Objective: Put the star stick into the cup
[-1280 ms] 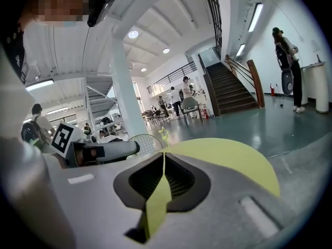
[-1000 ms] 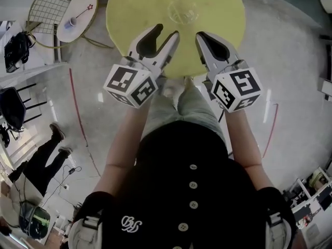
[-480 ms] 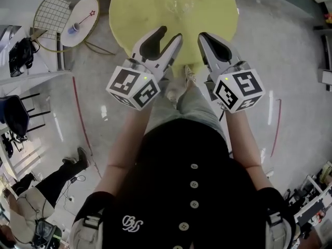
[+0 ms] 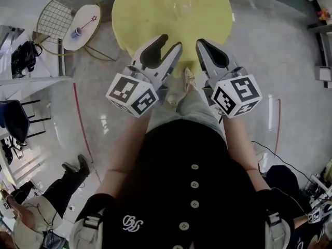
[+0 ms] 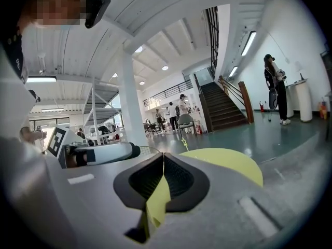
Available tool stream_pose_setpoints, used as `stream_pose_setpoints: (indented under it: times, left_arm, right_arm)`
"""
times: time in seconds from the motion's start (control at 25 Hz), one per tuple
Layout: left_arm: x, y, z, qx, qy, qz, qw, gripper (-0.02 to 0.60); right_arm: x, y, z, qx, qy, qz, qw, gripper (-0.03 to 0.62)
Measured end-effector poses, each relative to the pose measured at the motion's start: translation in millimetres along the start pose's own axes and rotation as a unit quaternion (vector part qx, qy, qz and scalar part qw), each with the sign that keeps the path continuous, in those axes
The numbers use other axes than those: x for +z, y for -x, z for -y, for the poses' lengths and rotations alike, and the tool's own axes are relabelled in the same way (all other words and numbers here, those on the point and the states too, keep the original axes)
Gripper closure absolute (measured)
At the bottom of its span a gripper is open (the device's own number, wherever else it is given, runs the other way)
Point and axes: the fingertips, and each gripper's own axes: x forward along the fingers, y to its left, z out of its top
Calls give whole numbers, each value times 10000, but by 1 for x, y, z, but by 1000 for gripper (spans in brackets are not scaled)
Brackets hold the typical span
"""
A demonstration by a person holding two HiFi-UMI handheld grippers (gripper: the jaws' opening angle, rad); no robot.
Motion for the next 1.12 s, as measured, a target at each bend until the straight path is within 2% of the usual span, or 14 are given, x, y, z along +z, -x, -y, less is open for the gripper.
stream_pose_setpoints:
  times: [0.28, 0.52, 0.84, 1.12]
  left_arm:
    - [1, 12, 21, -306, -93, -5, 9995, 400]
    - [-4, 18, 41, -664, -187, -77, 9976, 426]
    - [-11, 28, 52, -722, -343, -192, 9966, 527]
    - [-19, 34, 47, -493, -291, -217, 9981, 557]
  right_arm:
    - [5, 13, -19, 75, -44, 252, 9996, 591]
    - [0, 22, -32, 160, 144, 157, 9996, 591]
    - [-5, 34, -38, 121, 213, 156, 9996, 591]
    - [-13, 37, -45, 141, 330, 23, 9994, 591]
